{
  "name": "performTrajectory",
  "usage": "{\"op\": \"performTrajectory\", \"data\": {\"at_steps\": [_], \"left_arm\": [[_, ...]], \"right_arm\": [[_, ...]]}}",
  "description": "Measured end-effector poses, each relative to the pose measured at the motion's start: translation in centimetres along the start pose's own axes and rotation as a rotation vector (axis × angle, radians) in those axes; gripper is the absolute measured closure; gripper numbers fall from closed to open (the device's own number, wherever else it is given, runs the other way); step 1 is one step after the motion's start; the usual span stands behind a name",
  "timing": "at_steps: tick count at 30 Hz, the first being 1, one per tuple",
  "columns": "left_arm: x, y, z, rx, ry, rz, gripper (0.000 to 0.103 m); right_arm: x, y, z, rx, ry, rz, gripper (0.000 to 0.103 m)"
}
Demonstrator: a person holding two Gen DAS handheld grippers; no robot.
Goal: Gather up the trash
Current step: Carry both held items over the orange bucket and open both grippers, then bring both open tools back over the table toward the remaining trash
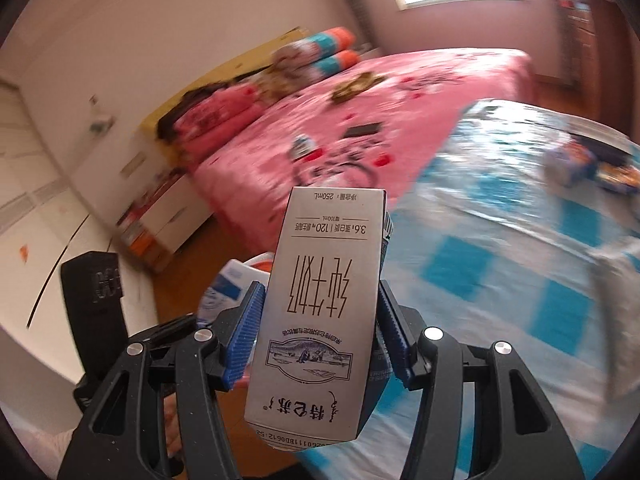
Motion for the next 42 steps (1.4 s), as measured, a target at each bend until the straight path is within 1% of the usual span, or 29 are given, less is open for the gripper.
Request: {"op": "performTrajectory", "data": {"at_steps": [4, 7, 9, 10, 11, 12, 13, 14, 15, 16, 17, 18, 20, 23, 25, 28, 32, 36, 38, 42], "left_arm": [[3.6, 1.1, -0.2, -0.013, 0.061, 0.061, 0.079], [5.9, 1.6, -0.6, -0.02, 0.108, 0.087, 0.079], [7.3, 1.8, -0.8, -0.029, 0.133, 0.114, 0.079], [7.9, 1.9, -0.9, -0.032, 0.139, 0.13, 0.078], [8.6, 2.0, -1.1, -0.035, 0.147, 0.151, 0.072], [9.3, 2.0, -1.3, -0.04, 0.159, 0.171, 0.06], [9.9, 2.2, -1.5, -0.046, 0.169, 0.189, 0.055], [10.4, 2.3, -1.7, -0.053, 0.179, 0.215, 0.045], [11.0, 2.6, -1.9, -0.064, 0.189, 0.223, 0.034], [11.5, 2.8, -2.1, -0.074, 0.197, 0.23, 0.031], [11.8, 3.0, -2.2, -0.084, 0.201, 0.239, 0.026], [12.0, 3.2, -2.3, -0.098, 0.203, 0.247, 0.023], [12.1, 3.5, -2.4, -0.125, 0.204, 0.237, 0.02], [11.4, 3.6, -2.4, -0.152, 0.19, 0.206, 0.018], [10.5, 3.5, -2.3, -0.169, 0.16, 0.189, 0.018], [8.8, 3.5, -2.3, -0.196, 0.103, 0.166, 0.016], [7.1, 2.6, -1.9, -0.16, 0.057, 0.153, 0.016], [5.2, 2.1, -1.9, -0.156, -0.003, 0.115, 0.016], [4.1, 2.0, -1.9, -0.15, -0.039, 0.105, 0.016], [1.4, 1.7, -1.9, -0.149, -0.132, 0.114, 0.016]], "right_arm": [[4.2, -2.4, 0.7, 0.031, 0.081, 0.042, 0.046], [7.0, -4.2, 1.0, 0.051, 0.116, 0.079, 0.046], [8.4, -5.7, 1.1, 0.067, 0.13, 0.096, 0.044], [8.9, -6.4, 1.0, 0.088, 0.13, 0.105, 0.042], [9.3, -7.3, 0.8, 0.106, 0.121, 0.106, 0.032], [9.3, -7.7, 0.7, 0.111, 0.112, 0.1, 0.027], [9.1, -7.8, 0.5, 0.114, 0.102, 0.103, 0.023], [8.7, -7.9, 0.2, 0.116, 0.09, 0.113, 0.023], [8.3, -7.8, -0.1, 0.114, 0.082, 0.109, 0.022], [7.9, -7.5, -0.4, 0.11, 0.077, 0.095, 0.019], [7.4, -7.3, -0.6, 0.105, 0.072, 0.08, 0.016], [6.7, -7.0, -0.8, 0.098, 0.064, 0.068, 0.016], [5.3, -6.3, -1.2, 0.085, 0.042, 0.048, 0.016], [3.2, -5.2, -1.7, 0.063, 0.003, 0.036, 0.015], [2.1, -4.5, -2.1, 0.049, -0.02, 0.043, 0.015], [0.6, -3.3, -2.7, 0.019, -0.046, 0.04, 0.011], [-0.9, -1.9, -3.7, -0.014, -0.046, 0.029, 0.011], [-1.8, -1.2, -4.2, -0.039, -0.054, 0.028, 0.009], [-2.4, -0.8, -4.5, -0.049, -0.067, 0.039, 0.007], [-3.8, 0.2, -4.8, -0.072, -0.093, 0.082, 0.006]]}}
Point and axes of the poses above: each gripper's, at about its wrist camera, not at the fingertips, and y roughly against the way its jaws point, x to its left, z to its top, the point moved 1 cm from there along -y, roughly the way its jaws point, and after that the axes turned 12 degrees about -z, right-handed, at the moved point
